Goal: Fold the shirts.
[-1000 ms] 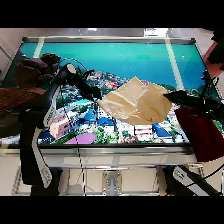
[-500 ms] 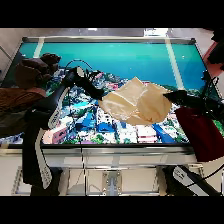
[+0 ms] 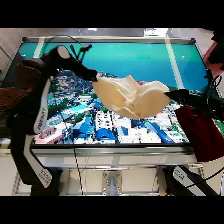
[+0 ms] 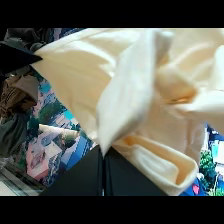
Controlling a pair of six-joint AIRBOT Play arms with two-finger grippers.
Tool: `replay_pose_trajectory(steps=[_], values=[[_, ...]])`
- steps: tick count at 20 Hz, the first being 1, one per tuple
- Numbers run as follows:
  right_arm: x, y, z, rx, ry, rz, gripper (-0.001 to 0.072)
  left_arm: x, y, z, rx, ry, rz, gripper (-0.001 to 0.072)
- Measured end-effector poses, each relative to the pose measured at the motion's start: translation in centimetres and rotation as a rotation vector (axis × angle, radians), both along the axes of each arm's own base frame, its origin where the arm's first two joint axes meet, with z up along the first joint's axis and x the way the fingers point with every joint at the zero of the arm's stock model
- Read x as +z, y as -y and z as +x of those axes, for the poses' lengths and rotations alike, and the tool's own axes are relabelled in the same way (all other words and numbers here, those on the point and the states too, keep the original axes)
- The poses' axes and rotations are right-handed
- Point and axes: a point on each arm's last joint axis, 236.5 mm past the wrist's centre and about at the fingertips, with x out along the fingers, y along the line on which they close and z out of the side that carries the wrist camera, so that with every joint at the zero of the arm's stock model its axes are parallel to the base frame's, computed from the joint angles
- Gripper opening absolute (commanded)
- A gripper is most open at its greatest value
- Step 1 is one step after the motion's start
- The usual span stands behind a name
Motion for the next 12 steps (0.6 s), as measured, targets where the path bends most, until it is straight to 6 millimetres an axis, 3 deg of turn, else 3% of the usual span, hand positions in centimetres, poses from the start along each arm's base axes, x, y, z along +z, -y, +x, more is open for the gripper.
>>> replay_pose_trajectory(steps=[3,5,12], values=[[3.8,0.8,-0.3,-0.015,0.080,-0.070,0.0032,6.6,-5.0,-0.9,0.054,0.113,0.042,0.0014],[7.1,0.9,-0.9,-0.020,0.151,-0.126,0.0032,11.0,-7.3,-2.8,0.069,0.180,0.058,0.0014],[16.9,0.1,-3.7,-0.056,0.362,-0.277,0.0031,23.3,-10.9,-10.8,0.079,0.451,0.129,0.0014]])
